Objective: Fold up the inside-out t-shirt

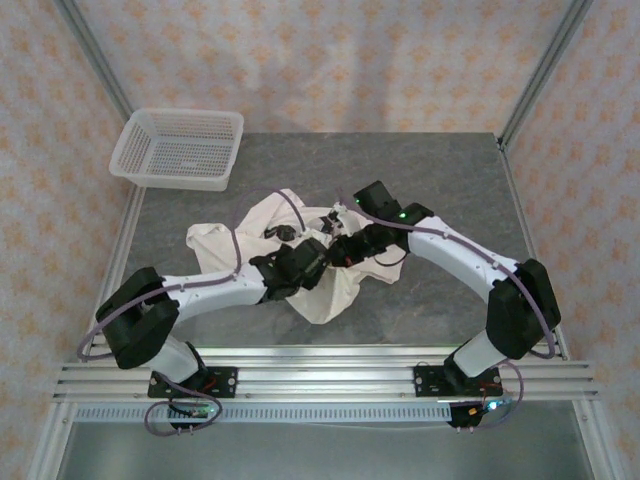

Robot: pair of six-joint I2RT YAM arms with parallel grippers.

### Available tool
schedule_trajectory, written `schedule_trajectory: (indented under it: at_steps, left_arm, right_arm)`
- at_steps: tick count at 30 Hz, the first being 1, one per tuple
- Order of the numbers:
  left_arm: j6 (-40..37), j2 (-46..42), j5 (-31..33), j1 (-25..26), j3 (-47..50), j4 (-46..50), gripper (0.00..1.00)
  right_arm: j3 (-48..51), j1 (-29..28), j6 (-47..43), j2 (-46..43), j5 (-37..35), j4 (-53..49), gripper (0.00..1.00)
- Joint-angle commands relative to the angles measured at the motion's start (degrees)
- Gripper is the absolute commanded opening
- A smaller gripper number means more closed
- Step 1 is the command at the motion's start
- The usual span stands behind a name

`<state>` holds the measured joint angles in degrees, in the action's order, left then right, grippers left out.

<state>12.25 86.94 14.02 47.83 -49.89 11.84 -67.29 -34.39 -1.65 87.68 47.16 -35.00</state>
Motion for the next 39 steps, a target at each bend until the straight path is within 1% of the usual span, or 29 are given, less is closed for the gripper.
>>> schedule_trajectory:
  at_steps: [1, 2, 3, 4, 5, 6, 8, 9, 11, 13, 14, 15, 17, 18, 20, 22, 24, 27, 30, 31, 32, 33, 35, 36, 37, 39]
  left_arm:
    - [-0.5, -3.9, -22.9, -3.5, -1.8, -3.2, 0.00]
    - [0.1, -4.9, -32.1, -4.6, -2.4, -3.2, 0.00]
    - [1.7, -5.7, -41.1, -5.5, -2.9, -3.4, 0.00]
    - [3.2, -6.3, -47.0, -5.8, -3.3, -3.5, 0.00]
    - [4.1, -6.7, -49.7, -5.9, -3.8, -2.7, 0.00]
    - [4.8, -6.9, -51.3, -5.9, -4.6, -0.6, 0.00]
    - [5.8, -6.8, -49.5, -6.3, -7.0, 6.0, 0.00]
    - [6.5, -6.6, -48.2, -6.6, -8.2, 8.9, 0.00]
    - [8.6, -7.0, -46.8, -7.1, -9.0, 10.9, 0.00]
    - [10.6, -7.7, -45.8, -7.4, -9.0, 10.6, 0.00]
    - [11.5, -8.0, -44.8, -7.5, -9.2, 11.0, 0.00]
    - [12.2, -8.0, -43.7, -7.7, -9.7, 11.5, 0.00]
    - [13.5, -7.7, -41.8, -8.2, -10.6, 12.6, 0.00]
    - [14.2, -7.6, -41.7, -8.5, -10.9, 12.5, 0.00]
    - [15.8, -7.5, -42.2, -9.2, -11.2, 11.5, 0.00]
    - [17.0, -7.3, -42.9, -9.7, -11.8, 11.0, 0.00]
    - [17.3, -7.1, -43.5, -10.0, -13.0, 11.4, 0.00]
    - [17.6, -7.3, -44.3, -10.0, -13.9, 11.5, 0.00]
    - [18.1, -8.0, -45.0, -10.0, -13.9, 10.9, 0.00]
    - [18.1, -8.1, -44.9, -10.1, -13.9, 11.1, 0.00]
    - [17.9, -8.3, -44.7, -10.2, -14.1, 11.7, 0.00]
    - [17.6, -8.6, -43.9, -10.5, -14.2, 12.7, 0.00]
    - [16.7, -9.2, -40.4, -11.2, -14.5, 16.2, 0.00]
    - [16.0, -9.5, -38.4, -11.9, -14.4, 18.1, 0.00]
    - [15.3, -9.7, -36.5, -12.6, -14.1, 19.2, 0.00]
    - [13.9, -9.6, -33.3, -14.6, -12.7, 20.8, 0.00]
  right_arm:
    - [2.1, 3.9, 4.3, -1.0, -8.7, 2.4, 0.02]
    - [3.2, 5.1, 4.5, -0.8, -15.3, 3.4, 0.04]
    - [4.5, 5.7, 4.2, -0.1, -23.8, 4.2, 0.07]
    - [5.3, 5.7, 3.5, 1.2, -33.4, 4.9, 0.07]
    - [5.1, 5.7, 2.7, 2.8, -37.4, 4.8, 0.07]
    - [3.6, 5.7, 1.6, 4.5, -37.7, 3.1, 0.08]
    - [1.6, 5.1, 0.5, 5.1, -34.1, 0.8, 0.17]
    - [2.2, 4.7, 1.0, 3.1, -32.7, 1.7, 0.19]
    - [6.2, 4.6, 5.2, -4.2, -32.7, 6.4, 0.22]
    - [12.8, 4.3, 11.8, -15.0, -36.0, 12.0, 0.34]
    - [16.0, 3.5, 14.0, -20.2, -38.3, 14.0, 0.37]
    - [19.6, 1.3, 15.4, -26.6, -42.0, 16.0, 0.40]
    - [25.7, -5.2, 17.9, -37.0, -49.8, 19.0, 0.45]
    - [28.3, -9.1, 19.0, -41.2, -52.0, 20.8, 0.47]
    - [32.0, -15.6, 21.7, -45.6, -53.4, 24.3, 0.50]
    - [33.0, -21.3, 23.4, -44.4, -54.8, 26.7, 0.55]
    - [31.7, -25.2, 23.6, -38.7, -56.4, 27.2, 0.63]
    - [28.0, -25.8, 23.2, -27.7, -56.9, 27.0, 0.69]
    - [24.9, -25.8, 23.2, -17.6, -56.0, 29.3, 0.72]
    - [23.7, -25.9, 23.6, -14.8, -56.1, 29.1, 0.69]
    - [22.3, -25.9, 23.9, -12.2, -56.4, 28.0, 0.60]
    - [20.8, -25.8, 24.2, -10.6, -56.8, 26.4, 0.44]
    - [20.1, -25.7, 24.4, -10.9, -57.3, 25.0, 0.11]
    - [20.9, -25.8, 23.8, -12.5, -56.2, 26.1, 0.03]
    - [21.9, -25.8, 23.1, -14.3, -54.7, 27.5, 0.00]
    - [24.2, -25.7, 22.0, -18.8, -49.9, 30.0, 0.00]
